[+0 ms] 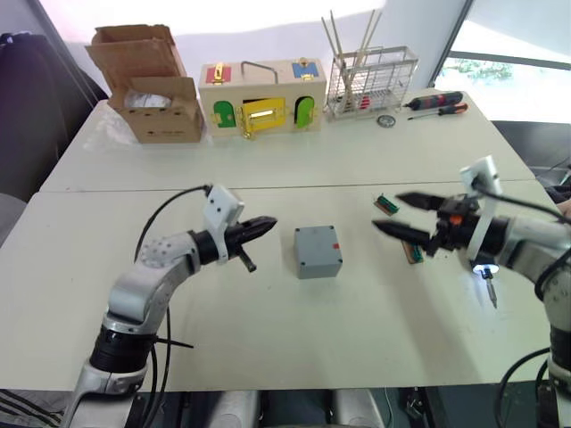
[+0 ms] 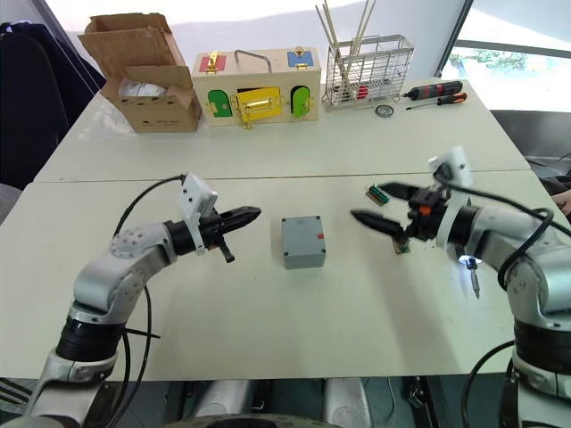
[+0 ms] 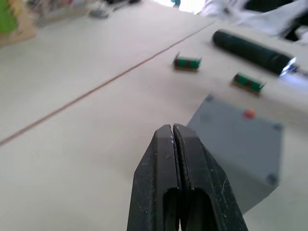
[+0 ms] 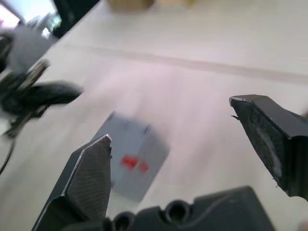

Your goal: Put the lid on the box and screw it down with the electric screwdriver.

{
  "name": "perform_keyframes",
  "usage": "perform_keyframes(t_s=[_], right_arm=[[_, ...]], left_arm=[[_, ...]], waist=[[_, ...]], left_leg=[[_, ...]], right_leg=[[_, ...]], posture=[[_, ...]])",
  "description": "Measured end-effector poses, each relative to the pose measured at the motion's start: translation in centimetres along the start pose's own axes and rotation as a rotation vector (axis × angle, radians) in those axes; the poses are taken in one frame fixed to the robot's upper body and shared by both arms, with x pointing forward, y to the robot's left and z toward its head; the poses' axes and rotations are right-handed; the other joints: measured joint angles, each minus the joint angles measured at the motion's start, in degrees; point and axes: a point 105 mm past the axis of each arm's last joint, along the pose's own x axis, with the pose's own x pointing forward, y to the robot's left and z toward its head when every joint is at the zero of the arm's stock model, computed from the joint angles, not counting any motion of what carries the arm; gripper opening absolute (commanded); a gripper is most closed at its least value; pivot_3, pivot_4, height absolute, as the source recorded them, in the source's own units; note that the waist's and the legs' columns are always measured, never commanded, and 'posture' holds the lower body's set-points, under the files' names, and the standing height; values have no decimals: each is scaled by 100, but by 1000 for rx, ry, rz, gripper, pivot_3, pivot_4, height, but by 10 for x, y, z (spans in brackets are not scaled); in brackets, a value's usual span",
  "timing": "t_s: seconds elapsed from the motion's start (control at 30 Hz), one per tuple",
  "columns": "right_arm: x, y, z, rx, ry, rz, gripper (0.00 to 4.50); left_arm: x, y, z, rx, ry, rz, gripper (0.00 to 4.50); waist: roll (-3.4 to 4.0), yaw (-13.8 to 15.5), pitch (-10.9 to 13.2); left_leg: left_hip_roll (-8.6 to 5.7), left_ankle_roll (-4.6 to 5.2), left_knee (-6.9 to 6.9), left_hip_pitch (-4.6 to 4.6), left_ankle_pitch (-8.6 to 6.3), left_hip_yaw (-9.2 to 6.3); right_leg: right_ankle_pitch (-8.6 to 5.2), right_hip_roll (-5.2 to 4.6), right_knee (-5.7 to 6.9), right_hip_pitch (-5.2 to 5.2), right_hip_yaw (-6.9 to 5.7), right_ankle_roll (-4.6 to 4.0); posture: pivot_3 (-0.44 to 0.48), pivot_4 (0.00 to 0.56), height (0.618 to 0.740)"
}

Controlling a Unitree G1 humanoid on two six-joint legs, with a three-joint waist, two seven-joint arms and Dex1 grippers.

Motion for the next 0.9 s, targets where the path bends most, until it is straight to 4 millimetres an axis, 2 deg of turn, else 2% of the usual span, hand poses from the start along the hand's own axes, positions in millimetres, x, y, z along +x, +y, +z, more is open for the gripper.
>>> perform_keyframes(t_s=[0.1,0.2,0.37,0.6,0.9], right_arm=[[26,-21,-24,-7,19,-83,3429],[44,-31,-41,-36,41,-131,2372],[56,-52,-46,-82,28,-217,2372],[66,-58,-59,-86,56,-225,2372],[72,-61,-61,-81,62,-220,2372]], left_arm=[[11,-13,16,4,-54,-42,0],[20,-24,11,-21,-39,-78,0],[22,-28,4,-30,-20,-75,0],[15,-26,-8,-43,22,-57,0],[11,-28,-6,-32,26,-51,0]], waist=[[1,-37,0],[3,-51,1],[3,-47,1],[3,-45,1],[3,-61,1]], left_leg=[[0,-30,-4,2,17,11],[1,-34,-12,-7,19,14],[0,-40,-10,-9,23,14],[1,-40,-10,-9,23,13],[0,-40,-10,-9,23,13]], right_leg=[[0,0,2,-8,7,0],[0,1,9,-30,11,0],[0,2,13,-32,13,0],[0,2,12,-31,14,0],[0,2,12,-31,14,0]], posture=[[0,150,734],[0,150,734],[0,150,734],[0,150,734],[0,150,734]])
